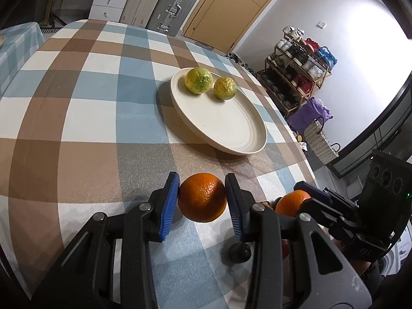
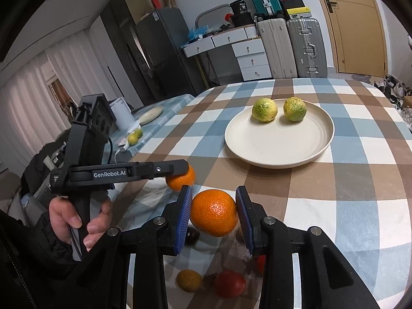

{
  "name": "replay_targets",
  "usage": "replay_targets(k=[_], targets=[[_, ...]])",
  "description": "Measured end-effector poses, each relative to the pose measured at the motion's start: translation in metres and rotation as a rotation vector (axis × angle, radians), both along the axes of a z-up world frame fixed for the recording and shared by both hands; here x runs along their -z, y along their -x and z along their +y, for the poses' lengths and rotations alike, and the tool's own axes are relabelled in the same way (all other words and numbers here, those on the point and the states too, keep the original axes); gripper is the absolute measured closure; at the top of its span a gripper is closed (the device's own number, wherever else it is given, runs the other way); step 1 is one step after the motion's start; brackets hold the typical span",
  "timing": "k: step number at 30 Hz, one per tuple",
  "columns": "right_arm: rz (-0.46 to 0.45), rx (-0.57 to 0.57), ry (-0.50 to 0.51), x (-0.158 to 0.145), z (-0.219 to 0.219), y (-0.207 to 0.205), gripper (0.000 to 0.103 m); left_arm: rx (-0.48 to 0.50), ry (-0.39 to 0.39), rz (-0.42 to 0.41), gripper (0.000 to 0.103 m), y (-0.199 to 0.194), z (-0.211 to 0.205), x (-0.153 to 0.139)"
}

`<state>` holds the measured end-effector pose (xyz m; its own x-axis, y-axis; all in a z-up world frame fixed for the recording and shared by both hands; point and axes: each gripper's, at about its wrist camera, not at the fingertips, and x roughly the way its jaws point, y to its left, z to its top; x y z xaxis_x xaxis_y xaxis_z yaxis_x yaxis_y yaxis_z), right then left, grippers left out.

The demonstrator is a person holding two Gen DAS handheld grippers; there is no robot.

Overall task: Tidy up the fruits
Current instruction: 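Carry both oranges onto the cream plate beside the citrus and open both tools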

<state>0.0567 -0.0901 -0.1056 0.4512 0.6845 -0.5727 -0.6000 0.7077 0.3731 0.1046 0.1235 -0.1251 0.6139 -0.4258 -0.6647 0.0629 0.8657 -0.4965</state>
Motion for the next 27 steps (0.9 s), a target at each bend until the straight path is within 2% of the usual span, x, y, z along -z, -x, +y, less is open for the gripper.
replay_targets(k=[7,9,14,20,22,24,27], targets=[[-0.009,0.016,-0.059,-0.011,-0.013,-0.017,0.067,0.009,-0.014,-0.016,0.069,-0.018,-0.007,-0.011],[-0.015,0.022,-0.068,-0.015,-0.015,-0.026,0.067,0.017,-0.018,-0.033,0.077,-0.024,-0.009,-0.018],[-0.005,0.03,-0.103,-0.025,-0.017,-0.057,0.067,0.045,-0.028,-0.025,0.077,-0.056,-0.016,-0.025],[0.037,0.02,-0.123,-0.014,-0.011,-0.082,0.067,0.035,-0.021,-0.014,0.075,-0.063,-0.013,-0.022],[0.047,0.02,-0.138,-0.01,-0.013,-0.084,0.067,0.036,-0.019,0.005,0.066,-0.061,-0.012,-0.016],[0.057,0.032,-0.154,-0.006,-0.017,-0.084,0.067,0.057,-0.005,0.031,0.043,-0.062,-0.017,-0.009],[0.067,0.065,-0.177,-0.003,-0.028,-0.084,0.067,0.073,0.019,0.056,0.032,-0.06,-0.028,-0.001]])
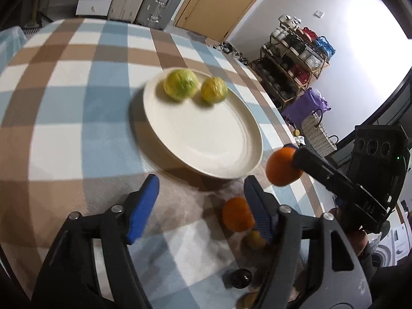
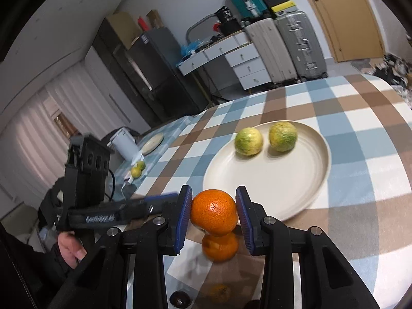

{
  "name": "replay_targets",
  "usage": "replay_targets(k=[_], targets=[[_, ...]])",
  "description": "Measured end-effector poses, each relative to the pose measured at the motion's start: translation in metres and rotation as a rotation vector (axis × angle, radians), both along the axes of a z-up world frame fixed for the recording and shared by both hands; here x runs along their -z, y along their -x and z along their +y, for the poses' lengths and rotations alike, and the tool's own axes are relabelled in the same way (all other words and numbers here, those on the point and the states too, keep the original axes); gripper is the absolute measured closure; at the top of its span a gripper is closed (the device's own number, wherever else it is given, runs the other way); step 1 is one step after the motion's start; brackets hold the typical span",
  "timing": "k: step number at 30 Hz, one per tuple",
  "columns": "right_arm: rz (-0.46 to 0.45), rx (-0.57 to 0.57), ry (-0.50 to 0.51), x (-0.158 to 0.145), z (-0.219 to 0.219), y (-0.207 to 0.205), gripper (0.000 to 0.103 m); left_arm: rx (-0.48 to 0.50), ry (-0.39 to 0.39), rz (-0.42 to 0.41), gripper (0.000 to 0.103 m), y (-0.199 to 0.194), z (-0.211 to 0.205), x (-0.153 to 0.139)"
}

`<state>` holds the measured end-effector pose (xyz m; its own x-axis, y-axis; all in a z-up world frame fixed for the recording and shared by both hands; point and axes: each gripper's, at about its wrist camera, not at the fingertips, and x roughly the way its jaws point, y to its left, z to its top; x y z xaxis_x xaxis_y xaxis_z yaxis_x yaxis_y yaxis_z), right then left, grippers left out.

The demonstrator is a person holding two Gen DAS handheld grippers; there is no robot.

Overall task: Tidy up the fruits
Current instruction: 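Carry both oranges onto the cream plate beside the citrus and open both tools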

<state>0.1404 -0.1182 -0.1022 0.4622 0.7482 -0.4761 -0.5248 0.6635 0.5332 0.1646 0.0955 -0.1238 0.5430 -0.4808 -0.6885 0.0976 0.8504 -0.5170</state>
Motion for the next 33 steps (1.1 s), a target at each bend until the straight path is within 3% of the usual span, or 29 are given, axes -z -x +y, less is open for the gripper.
replay_targets(k=[2,8,13,19,21,27,33], targets=[[-0.003,0.02,-0.001,0.0,-0.008,0.003,0.067,0.036,0.023,0.013,0.026,0.002,-0.011,0.003],[-0.007,0.066,-0.012,-0.002,-0.031,0.014,0.067,0.122,-0.03,0.005,0.026,0.013,-0.047,0.007],[-0.015,0.071,-0.02,-0.003,-0.037,0.021,0.067,0.133,-0.122,0.002,0.036,0.023,-0.063,0.01],[-0.032,0.057,-0.023,-0.004,-0.034,0.026,0.067,0.12,-0.138,0.006,0.046,0.022,-0.062,0.015],[-0.03,0.056,-0.026,-0.003,-0.034,0.025,0.067,0.122,-0.157,0.005,0.065,0.022,-0.064,0.016],[-0.025,0.053,-0.023,-0.002,-0.034,0.025,0.067,0.128,-0.166,-0.001,0.066,0.019,-0.062,0.016],[-0.016,0.046,-0.005,-0.002,-0.028,0.02,0.067,0.116,-0.128,-0.054,0.066,0.019,-0.048,-0.008]])
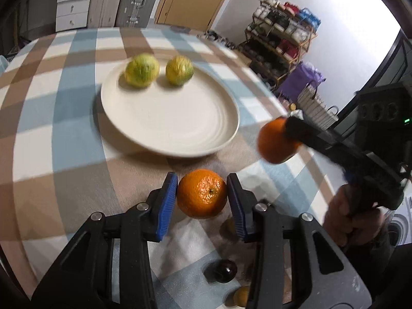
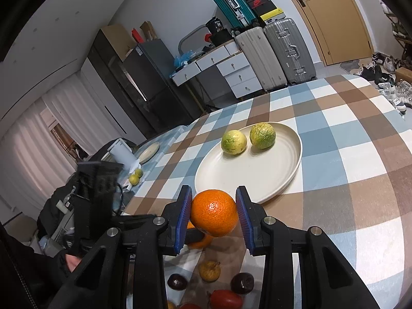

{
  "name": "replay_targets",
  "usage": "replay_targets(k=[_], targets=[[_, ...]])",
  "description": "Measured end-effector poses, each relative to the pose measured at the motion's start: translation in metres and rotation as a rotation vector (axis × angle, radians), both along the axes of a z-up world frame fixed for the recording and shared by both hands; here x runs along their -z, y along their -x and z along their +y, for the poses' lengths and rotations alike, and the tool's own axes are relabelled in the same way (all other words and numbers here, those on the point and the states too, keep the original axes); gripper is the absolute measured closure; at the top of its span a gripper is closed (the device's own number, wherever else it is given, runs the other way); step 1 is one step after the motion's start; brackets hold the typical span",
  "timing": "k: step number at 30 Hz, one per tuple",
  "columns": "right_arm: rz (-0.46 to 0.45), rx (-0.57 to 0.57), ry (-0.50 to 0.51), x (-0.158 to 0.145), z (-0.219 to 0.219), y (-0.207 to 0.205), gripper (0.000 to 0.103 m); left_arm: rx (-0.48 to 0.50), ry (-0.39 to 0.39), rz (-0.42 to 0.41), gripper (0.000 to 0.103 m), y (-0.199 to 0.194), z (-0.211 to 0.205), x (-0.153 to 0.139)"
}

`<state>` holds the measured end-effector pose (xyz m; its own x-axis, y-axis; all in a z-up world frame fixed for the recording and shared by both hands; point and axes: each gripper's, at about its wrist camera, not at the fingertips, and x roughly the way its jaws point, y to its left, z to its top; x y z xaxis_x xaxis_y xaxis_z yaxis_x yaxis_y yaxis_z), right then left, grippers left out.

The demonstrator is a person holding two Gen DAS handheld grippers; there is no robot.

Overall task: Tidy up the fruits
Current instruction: 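Carry both oranges onto the cream plate beside the citrus and open both tools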

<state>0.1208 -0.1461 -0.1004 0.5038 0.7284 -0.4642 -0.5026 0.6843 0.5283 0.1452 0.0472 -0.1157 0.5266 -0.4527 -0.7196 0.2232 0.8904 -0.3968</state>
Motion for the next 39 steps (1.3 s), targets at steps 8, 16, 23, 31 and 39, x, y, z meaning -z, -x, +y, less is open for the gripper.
replay_targets(k=[8,16,23,31,39], targets=[[0.036,-0.021,-0.006,-0.006,0.016,-0.033,0.067,-0.063,-0.058,-0.088,0.066,-0.036,0.028,-0.033],[0.084,-0.037,-0.002,-0.004,0.045,-0.082,0.067,-0.091,-0.088,-0.085,0.066,-0.082,0.044,-0.022],[0.179,-0.02,0.021,0.015,0.067,-0.122,0.067,-0.096,-0.091,-0.073,0.066,-0.107,0.051,-0.006],[0.209,-0.007,0.045,0.028,0.084,-0.142,0.067,-0.09,-0.096,-0.062,0.066,-0.131,0.057,0.008],[0.185,-0.003,0.028,0.024,0.084,-0.142,0.067,-0.082,-0.081,-0.069,0.057,-0.135,0.056,0.008]])
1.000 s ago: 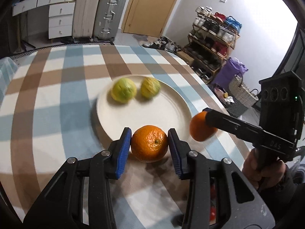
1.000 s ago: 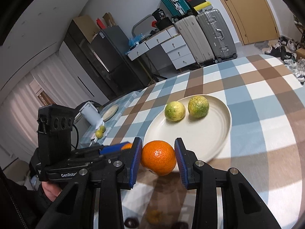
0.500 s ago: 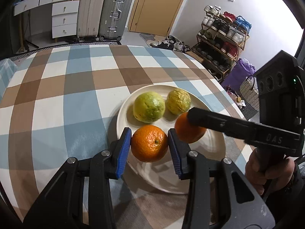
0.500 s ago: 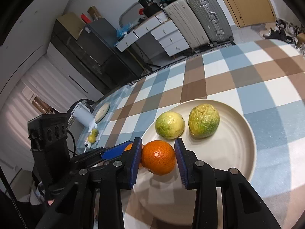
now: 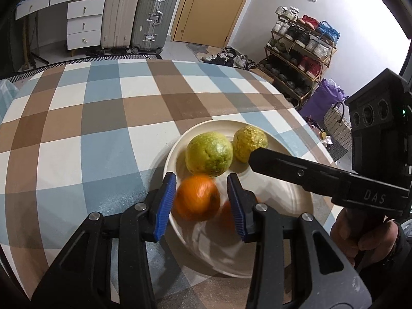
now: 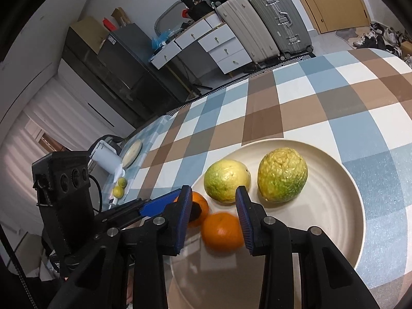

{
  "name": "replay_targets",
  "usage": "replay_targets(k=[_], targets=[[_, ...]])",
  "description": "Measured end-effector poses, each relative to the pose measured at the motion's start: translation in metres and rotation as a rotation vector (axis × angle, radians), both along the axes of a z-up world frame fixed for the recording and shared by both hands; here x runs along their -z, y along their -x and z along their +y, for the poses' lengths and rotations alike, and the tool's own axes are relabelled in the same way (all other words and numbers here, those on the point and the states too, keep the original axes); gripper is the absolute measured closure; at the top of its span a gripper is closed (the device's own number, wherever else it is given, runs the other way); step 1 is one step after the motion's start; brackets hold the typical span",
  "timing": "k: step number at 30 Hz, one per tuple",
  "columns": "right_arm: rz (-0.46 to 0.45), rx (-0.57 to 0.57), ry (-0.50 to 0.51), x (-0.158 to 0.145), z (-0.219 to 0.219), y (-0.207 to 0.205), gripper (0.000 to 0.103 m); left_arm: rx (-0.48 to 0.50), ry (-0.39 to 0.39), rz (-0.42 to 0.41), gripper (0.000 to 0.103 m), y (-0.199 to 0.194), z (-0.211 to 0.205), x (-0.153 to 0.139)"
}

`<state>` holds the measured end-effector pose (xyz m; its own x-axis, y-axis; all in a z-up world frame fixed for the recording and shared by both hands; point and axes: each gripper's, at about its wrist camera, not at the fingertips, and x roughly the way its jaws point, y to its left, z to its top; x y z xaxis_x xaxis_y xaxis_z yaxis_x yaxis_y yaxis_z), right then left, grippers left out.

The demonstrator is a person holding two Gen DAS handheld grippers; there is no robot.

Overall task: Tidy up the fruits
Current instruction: 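Carry both oranges onto the cream plate beside the citrus and open both tools, then withdraw both tools from the plate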

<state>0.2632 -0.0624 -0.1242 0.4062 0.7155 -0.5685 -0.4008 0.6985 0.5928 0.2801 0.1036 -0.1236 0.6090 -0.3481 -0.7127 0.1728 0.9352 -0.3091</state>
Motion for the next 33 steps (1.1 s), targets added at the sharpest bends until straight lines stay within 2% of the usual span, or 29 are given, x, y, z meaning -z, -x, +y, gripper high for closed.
replay_targets(k=[2,4,7,10,12,15,23,26,29,33], targets=[[-0.01,0.009,-0.007,-0.003,-0.004,0.003,0.065,-0.006,-0.004,-0.007,0.04,0.003,-0.001,-0.004],[-0.02,0.024,-0.017,-0.007,-0.011,0.007,0.056,-0.022,0.005,-0.028,0.039,0.009,0.001,-0.011],[-0.037,0.043,-0.019,-0.016,-0.02,0.016,0.054,-0.04,0.0,-0.037,0.037,0.019,0.0,-0.023],[-0.061,0.066,-0.018,-0.027,-0.031,0.029,0.043,-0.044,-0.01,-0.063,0.035,0.035,-0.004,-0.038],[-0.076,0.074,-0.026,-0.034,-0.038,0.039,0.026,-0.053,-0.027,-0.081,0.027,0.047,-0.007,-0.047],[-0.11,0.099,-0.025,-0.045,-0.049,0.058,0.012,-0.063,-0.017,-0.101,0.023,0.068,-0.01,-0.06],[-0.191,0.125,-0.03,-0.072,-0.068,0.108,0.001,-0.081,-0.039,-0.137,0.018,0.122,-0.021,-0.088],[-0.217,0.128,-0.022,-0.079,-0.073,0.127,0.0,-0.084,-0.054,-0.156,0.013,0.141,-0.028,-0.097],[-0.238,0.126,-0.011,-0.086,-0.077,0.144,0.0,-0.091,-0.055,-0.175,0.003,0.159,-0.033,-0.105],[-0.293,0.122,0.03,-0.095,-0.08,0.171,0.0,-0.099,-0.063,-0.209,0.001,0.184,-0.04,-0.116]])
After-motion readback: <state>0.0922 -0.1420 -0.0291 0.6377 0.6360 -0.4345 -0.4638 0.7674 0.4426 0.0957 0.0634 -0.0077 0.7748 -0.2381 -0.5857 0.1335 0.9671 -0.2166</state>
